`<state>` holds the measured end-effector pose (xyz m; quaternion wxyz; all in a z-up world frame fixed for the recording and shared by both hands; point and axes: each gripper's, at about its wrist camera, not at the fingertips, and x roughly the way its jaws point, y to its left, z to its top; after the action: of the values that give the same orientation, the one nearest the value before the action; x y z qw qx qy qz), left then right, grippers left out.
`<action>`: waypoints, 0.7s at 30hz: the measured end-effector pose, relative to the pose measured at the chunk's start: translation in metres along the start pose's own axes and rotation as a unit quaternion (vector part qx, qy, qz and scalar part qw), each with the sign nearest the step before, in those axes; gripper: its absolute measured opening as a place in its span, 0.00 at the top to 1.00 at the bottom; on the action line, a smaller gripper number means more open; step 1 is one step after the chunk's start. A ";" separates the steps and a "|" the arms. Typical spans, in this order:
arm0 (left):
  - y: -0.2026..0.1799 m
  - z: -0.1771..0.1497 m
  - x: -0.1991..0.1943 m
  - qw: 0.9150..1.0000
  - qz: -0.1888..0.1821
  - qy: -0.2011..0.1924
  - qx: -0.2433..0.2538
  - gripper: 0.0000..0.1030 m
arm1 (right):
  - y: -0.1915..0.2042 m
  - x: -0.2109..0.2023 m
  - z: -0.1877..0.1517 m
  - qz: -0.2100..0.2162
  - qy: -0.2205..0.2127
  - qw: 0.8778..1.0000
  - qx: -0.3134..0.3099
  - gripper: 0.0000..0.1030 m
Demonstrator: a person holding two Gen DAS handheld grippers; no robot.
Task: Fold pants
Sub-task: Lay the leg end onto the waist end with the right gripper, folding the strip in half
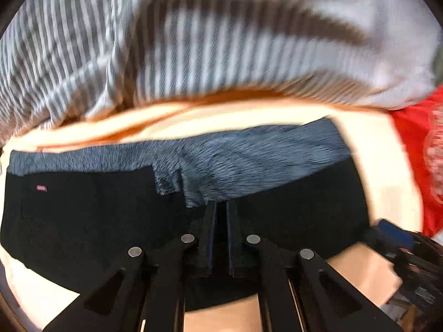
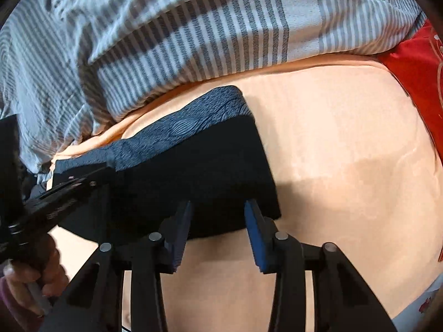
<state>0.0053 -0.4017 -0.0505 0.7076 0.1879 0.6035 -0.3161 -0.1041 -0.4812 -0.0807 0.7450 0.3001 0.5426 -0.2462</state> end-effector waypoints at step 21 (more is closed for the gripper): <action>0.024 -0.045 -0.033 0.997 0.042 0.020 -0.055 0.94 | 0.002 0.024 -0.003 0.005 0.045 0.998 -0.039 0.54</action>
<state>-0.0134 -0.3476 -0.0301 0.7169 0.1803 0.6257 -0.2491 -0.0977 -0.4791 -0.1041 0.7319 0.2845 0.5833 -0.2076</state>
